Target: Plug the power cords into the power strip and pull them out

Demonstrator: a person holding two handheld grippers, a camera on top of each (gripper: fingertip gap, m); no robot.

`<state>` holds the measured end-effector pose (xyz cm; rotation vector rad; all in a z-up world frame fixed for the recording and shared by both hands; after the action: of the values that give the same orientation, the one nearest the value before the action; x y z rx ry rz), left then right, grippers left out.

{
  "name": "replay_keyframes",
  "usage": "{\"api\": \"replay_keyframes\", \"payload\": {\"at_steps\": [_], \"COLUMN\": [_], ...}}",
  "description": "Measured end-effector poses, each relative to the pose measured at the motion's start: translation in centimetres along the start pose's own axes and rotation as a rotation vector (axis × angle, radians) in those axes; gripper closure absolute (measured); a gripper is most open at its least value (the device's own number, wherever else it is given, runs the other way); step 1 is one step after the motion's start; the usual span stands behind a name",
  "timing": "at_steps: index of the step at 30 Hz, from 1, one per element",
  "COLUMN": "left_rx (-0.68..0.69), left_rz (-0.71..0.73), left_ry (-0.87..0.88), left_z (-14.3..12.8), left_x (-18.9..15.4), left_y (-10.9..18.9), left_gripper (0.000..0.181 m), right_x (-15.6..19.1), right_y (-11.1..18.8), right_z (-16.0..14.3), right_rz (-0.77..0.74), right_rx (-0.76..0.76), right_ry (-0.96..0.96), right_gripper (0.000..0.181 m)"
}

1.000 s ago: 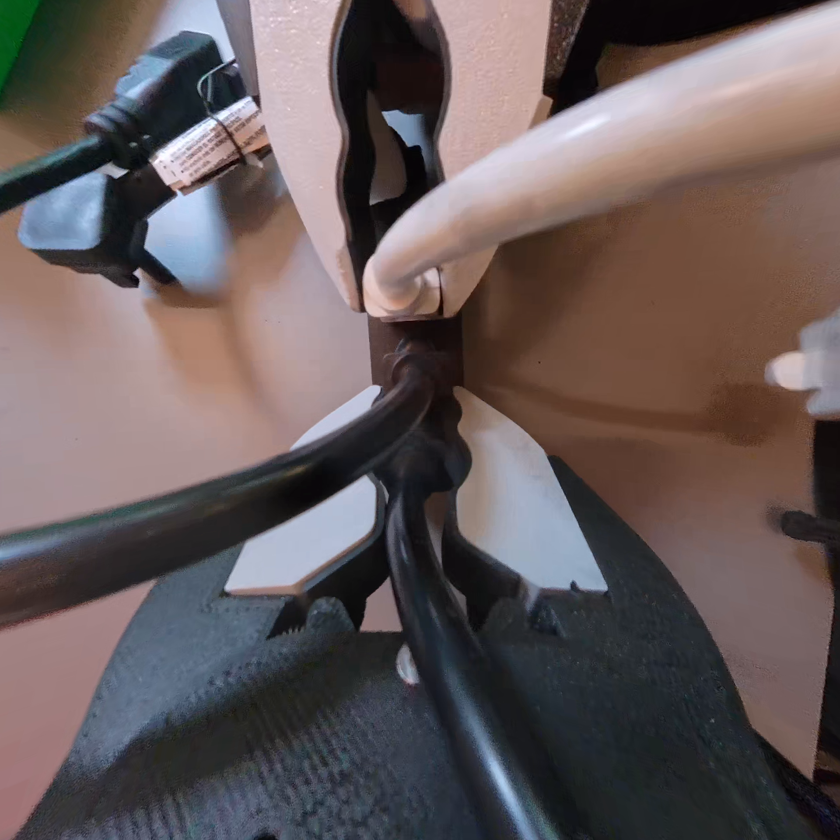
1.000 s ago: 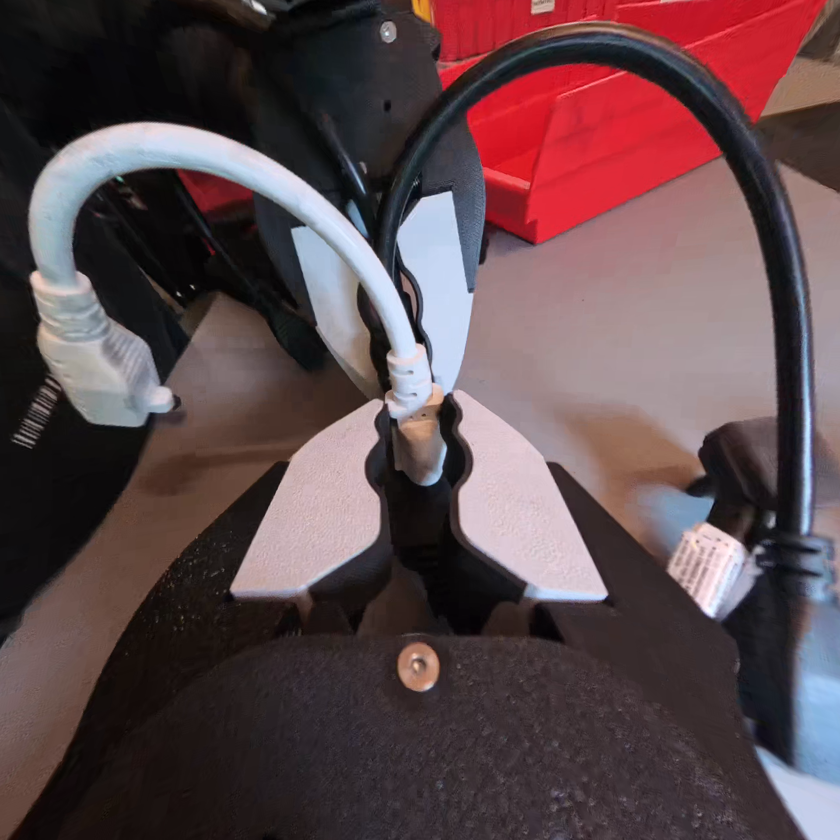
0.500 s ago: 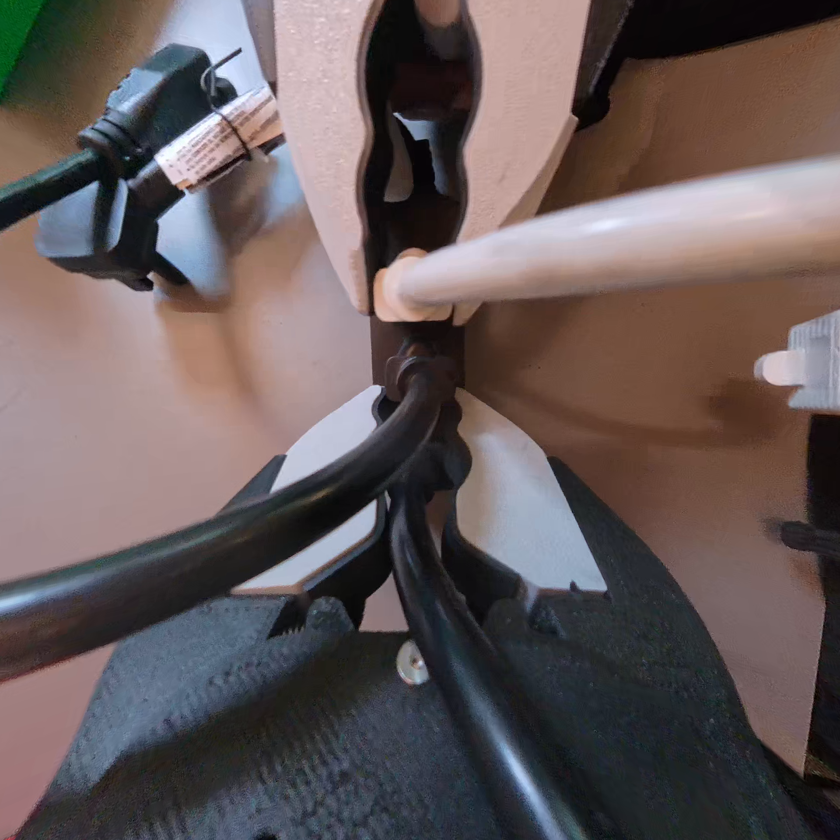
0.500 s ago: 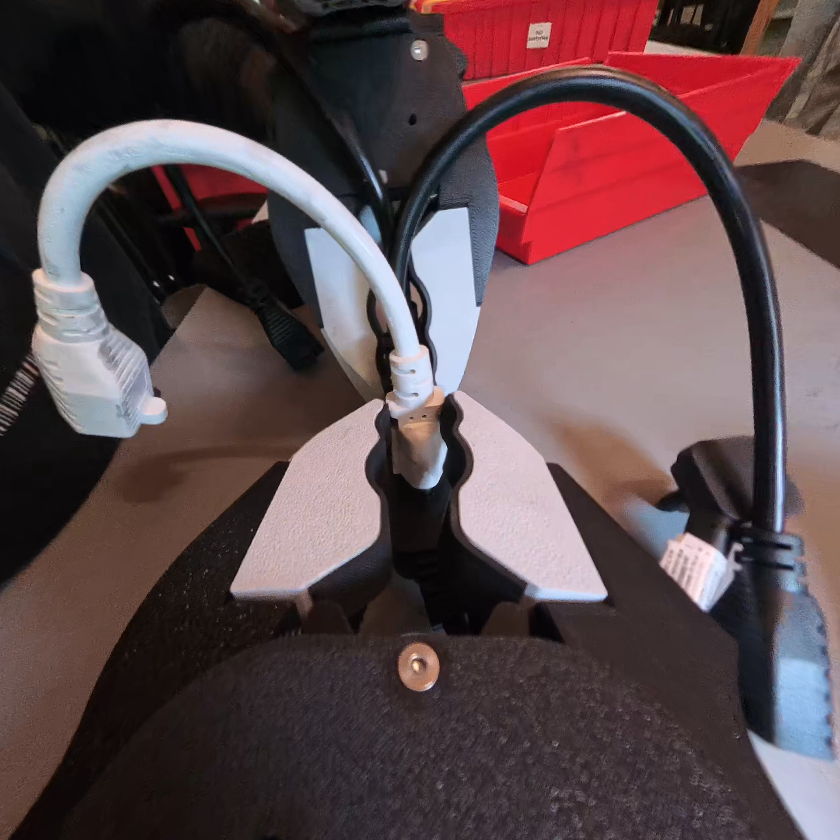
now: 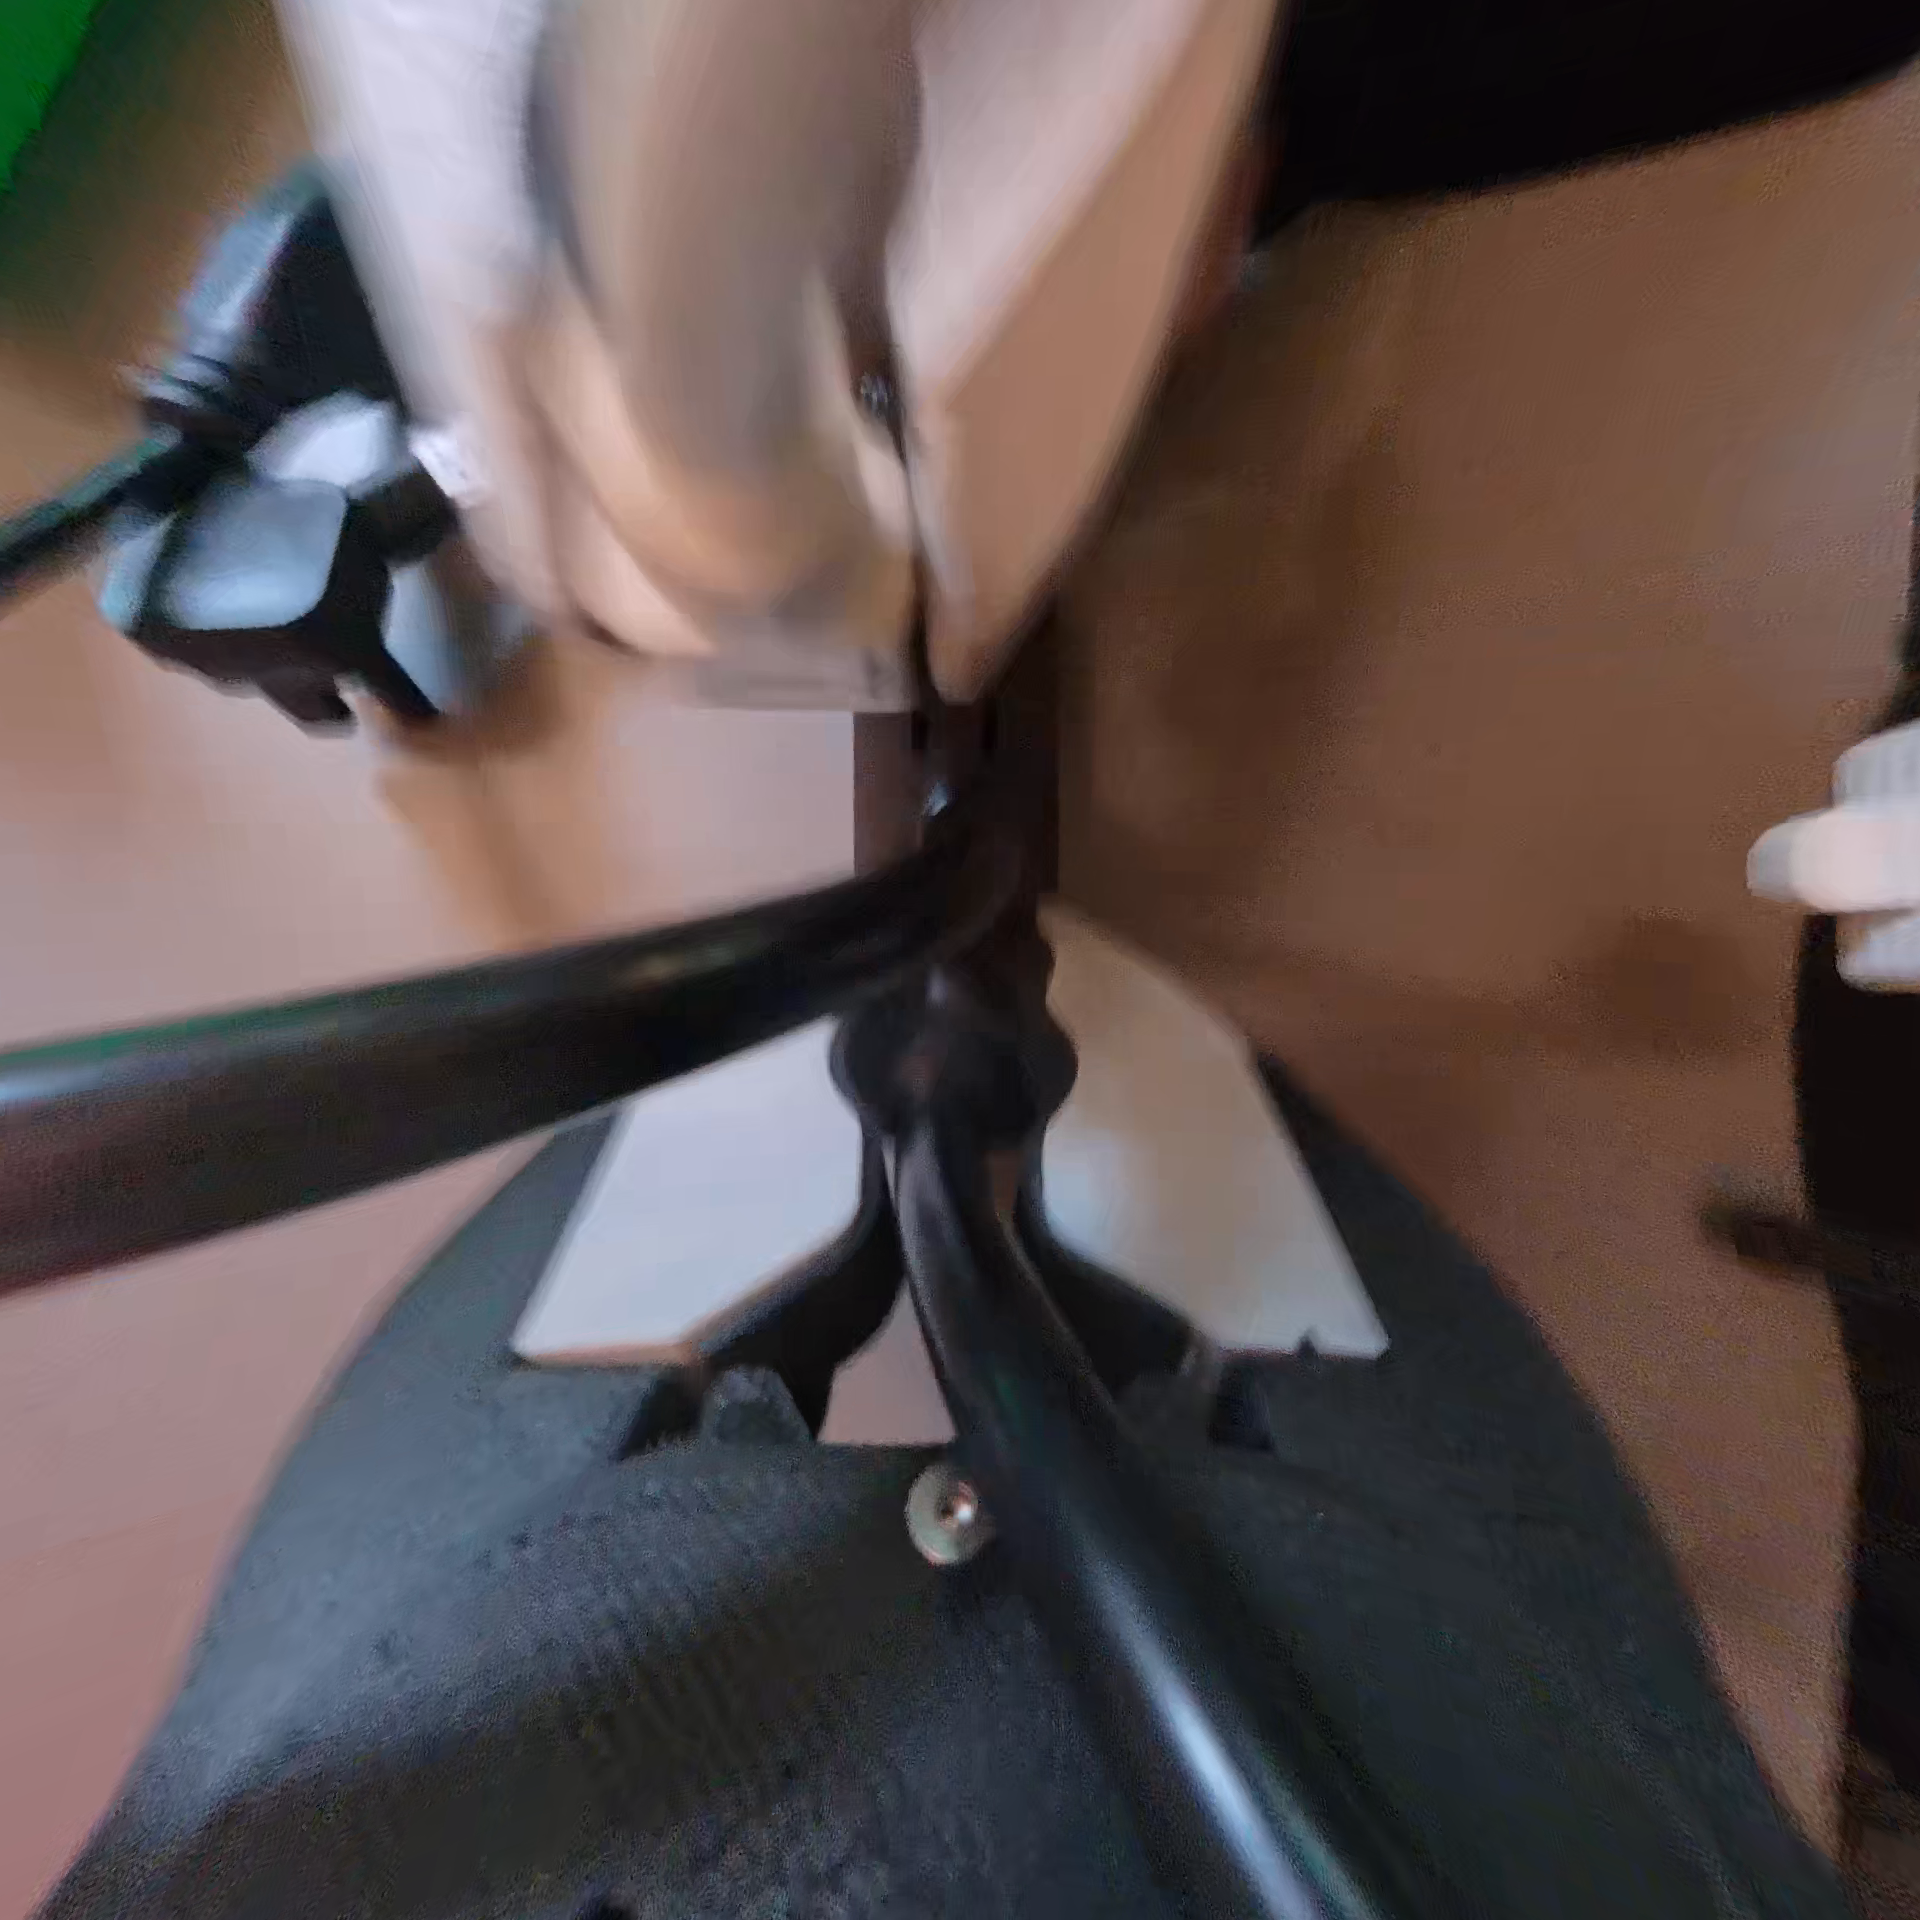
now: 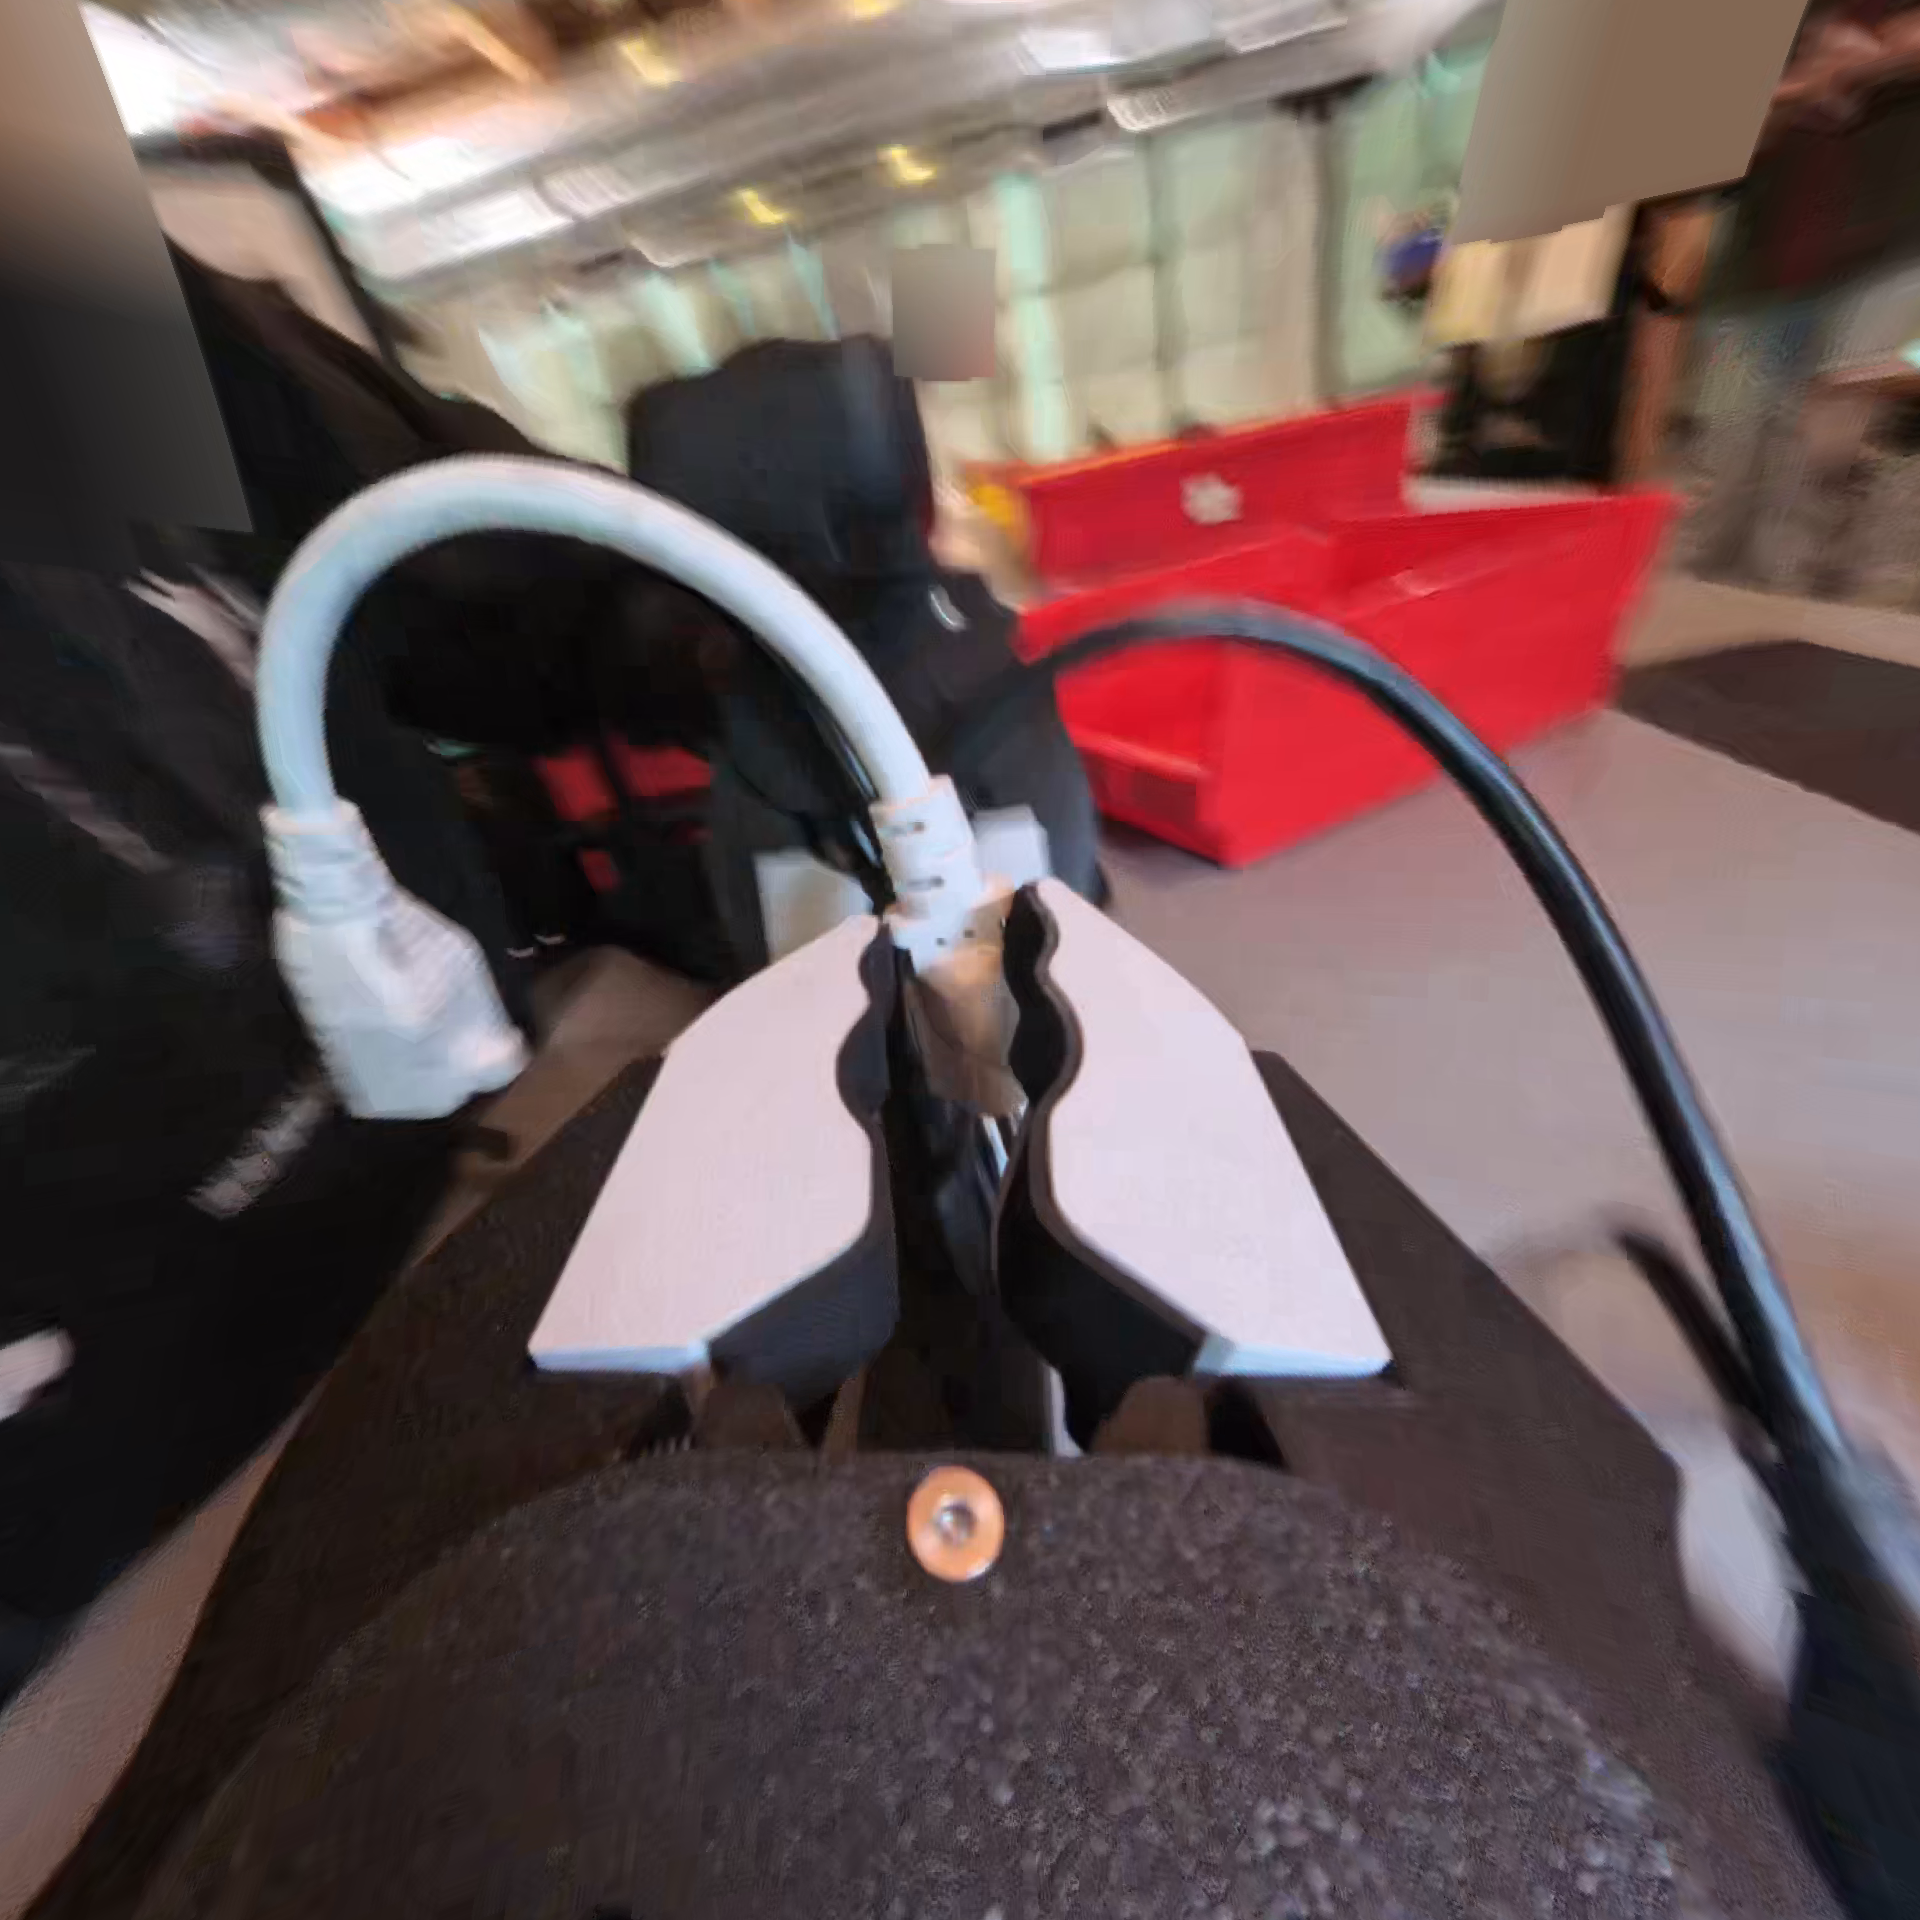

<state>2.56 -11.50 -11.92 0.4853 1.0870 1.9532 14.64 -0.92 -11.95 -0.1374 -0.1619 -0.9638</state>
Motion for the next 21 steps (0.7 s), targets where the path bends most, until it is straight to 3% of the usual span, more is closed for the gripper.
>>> {"api": "replay_keyframes", "payload": {"at_steps": [1,2,6,12,14,17,21], "left_rx": [0.025,0.027,0.023,-0.007,-0.095,-0.319,-0.455], "left_rz": [-0.016,0.014,0.062,0.042,0.030,0.061,0.151], "left_ry": [-0.024,-0.033,0.040,0.064,0.109,0.180,0.237], "left_z": [0.2,0.1,-1.2,-1.3,-1.7,-2.9,-5.4], "left_x": [-0.2,0.0,1.2,1.7,1.6,1.6,1.2], "left_y": [-0.3,-0.1,0.6,0.4,0.8,2.3,3.6], "left_gripper": [0.160,0.160,0.159,0.155,0.143,0.141,0.138], "right_x": [0.8,1.3,0.1,-0.7,-0.7,-0.7,-0.9], "right_y": [-0.6,-0.3,4.4,5.7,6.2,7.3,9.2], "right_z": [0.6,0.5,1.7,2.3,2.5,3.9,7.3], "right_rz": [0.029,-0.052,-0.142,-0.204,-0.257,-0.340,-0.493], "right_rx": [0.075,0.183,-0.009,0.022,0.052,0.084,0.130], "right_ry": [0.084,0.233,0.087,0.102,0.136,0.146,0.170], "right_gripper": [0.159,0.159,0.159,0.159,0.159,0.158,0.158]}}
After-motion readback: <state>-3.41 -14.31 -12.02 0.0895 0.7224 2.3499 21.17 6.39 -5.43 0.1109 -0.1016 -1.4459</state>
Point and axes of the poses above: each gripper's, where its closed fingertips meet, y back along the fingers, z out of its top, x = y × z across the jaws, the point moved 10 cm from there along y, back along the fingers, and after that the axes turned 1 degree about -z, right-handed, at the moved point
